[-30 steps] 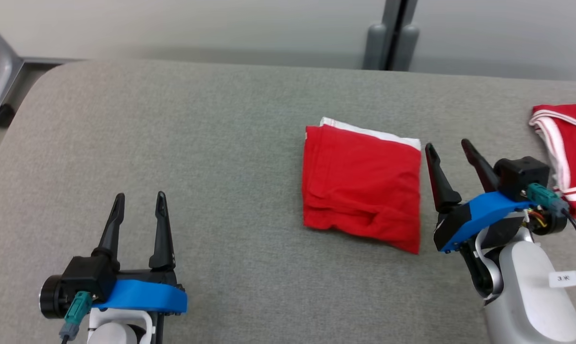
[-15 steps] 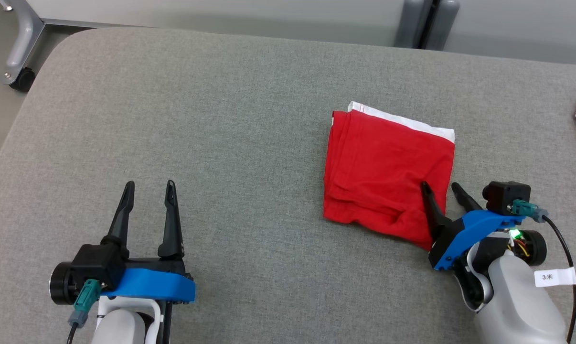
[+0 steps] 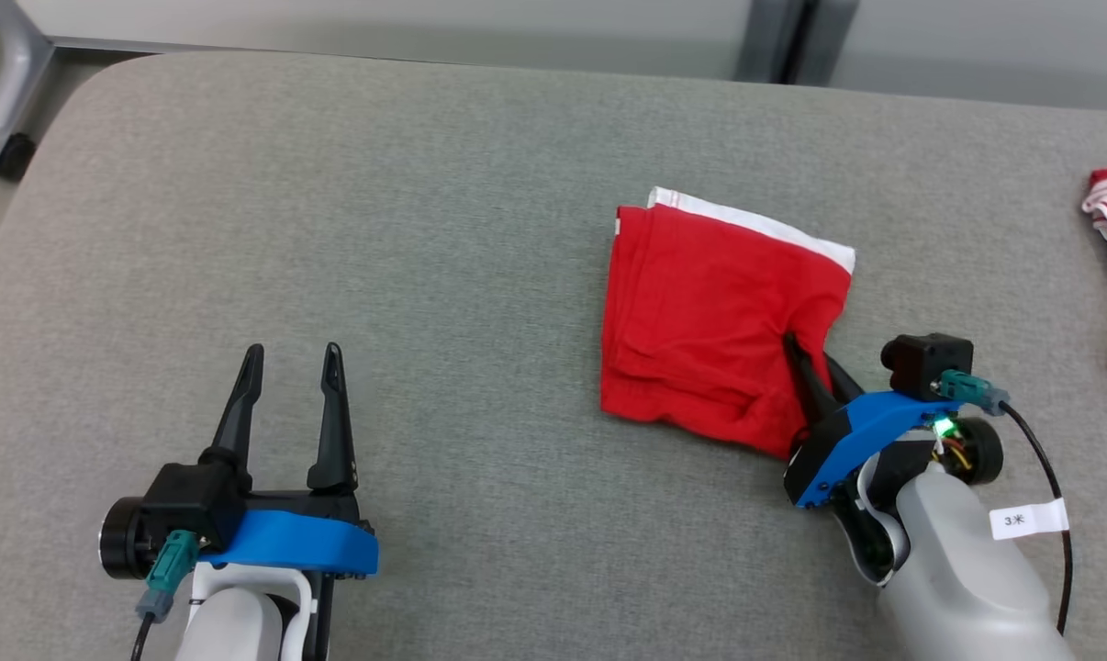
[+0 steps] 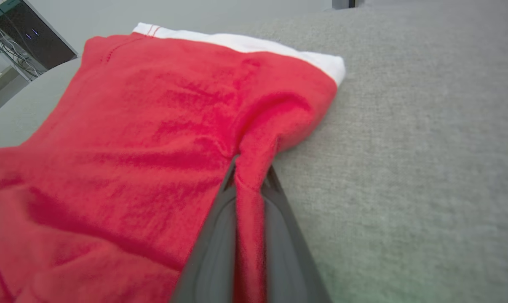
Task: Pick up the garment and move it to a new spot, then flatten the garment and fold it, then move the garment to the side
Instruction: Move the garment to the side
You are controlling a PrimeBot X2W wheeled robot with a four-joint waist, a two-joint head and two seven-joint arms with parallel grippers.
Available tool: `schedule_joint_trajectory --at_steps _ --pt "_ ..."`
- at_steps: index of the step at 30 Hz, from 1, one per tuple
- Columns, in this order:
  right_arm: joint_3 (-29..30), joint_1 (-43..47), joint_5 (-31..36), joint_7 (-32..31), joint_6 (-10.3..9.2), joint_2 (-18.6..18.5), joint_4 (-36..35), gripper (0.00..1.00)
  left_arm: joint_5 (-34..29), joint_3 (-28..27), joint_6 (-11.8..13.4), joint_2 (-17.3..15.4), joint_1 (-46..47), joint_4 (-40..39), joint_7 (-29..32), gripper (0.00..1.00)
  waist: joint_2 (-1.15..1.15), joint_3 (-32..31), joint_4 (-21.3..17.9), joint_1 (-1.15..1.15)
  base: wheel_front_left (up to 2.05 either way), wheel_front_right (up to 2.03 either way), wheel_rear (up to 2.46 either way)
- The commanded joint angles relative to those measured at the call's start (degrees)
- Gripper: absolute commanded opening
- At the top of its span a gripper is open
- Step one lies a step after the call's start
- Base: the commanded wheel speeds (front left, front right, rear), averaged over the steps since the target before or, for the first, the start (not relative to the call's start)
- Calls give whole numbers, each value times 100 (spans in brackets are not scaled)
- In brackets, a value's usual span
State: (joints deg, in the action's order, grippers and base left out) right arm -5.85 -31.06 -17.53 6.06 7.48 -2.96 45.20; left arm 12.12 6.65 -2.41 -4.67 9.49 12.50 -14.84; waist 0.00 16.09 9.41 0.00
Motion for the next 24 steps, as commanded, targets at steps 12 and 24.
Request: schedule_joint_trajectory --at_steps 12,24 --pt "-36 280 687 -34 3 -913 -1283 0 -10 16 -25 -29 381 -162 -39 100 0 422 -820 0 0 0 0" --pt "-50 130 725 -725 3 -1656 -2743 0 -104 60 -47 -35 791 -309 -41 100 0 872 -1123 0 0 0 0"
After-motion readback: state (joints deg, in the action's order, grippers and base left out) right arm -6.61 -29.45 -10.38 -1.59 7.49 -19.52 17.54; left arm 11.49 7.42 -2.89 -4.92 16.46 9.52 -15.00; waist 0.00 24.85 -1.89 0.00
